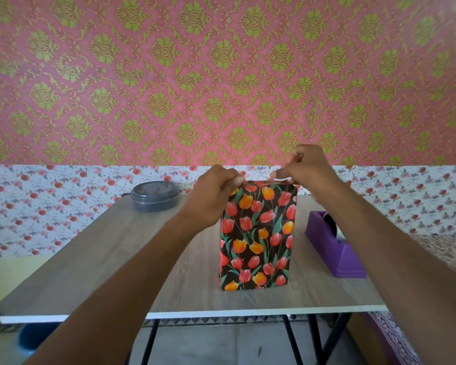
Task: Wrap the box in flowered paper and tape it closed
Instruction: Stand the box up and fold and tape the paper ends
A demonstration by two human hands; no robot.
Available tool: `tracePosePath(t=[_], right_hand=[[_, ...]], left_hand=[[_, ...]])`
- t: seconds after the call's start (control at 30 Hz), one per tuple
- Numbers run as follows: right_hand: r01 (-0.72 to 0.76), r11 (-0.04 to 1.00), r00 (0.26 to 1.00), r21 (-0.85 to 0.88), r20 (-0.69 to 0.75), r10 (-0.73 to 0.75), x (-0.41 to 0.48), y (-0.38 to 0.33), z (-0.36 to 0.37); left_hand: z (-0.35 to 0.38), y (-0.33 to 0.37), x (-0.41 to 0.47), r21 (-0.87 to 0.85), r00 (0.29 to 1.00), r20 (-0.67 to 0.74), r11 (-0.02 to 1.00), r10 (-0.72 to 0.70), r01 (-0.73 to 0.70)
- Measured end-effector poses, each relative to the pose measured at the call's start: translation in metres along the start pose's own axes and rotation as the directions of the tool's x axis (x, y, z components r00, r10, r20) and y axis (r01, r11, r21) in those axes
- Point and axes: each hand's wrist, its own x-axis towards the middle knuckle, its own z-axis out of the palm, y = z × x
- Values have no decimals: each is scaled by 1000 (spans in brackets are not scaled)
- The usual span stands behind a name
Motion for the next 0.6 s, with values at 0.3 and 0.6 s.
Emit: tracePosePath(t=[0.3, 0.6], right_hand=[[-201, 940, 979, 276, 18, 204, -64, 95, 16], [-145, 960, 979, 240, 176, 103, -81, 132, 29]], left_hand=[[-1, 2, -8, 98, 995, 73, 994, -62, 54], [-14, -41, -18, -125, 924, -282, 965, -259, 232]])
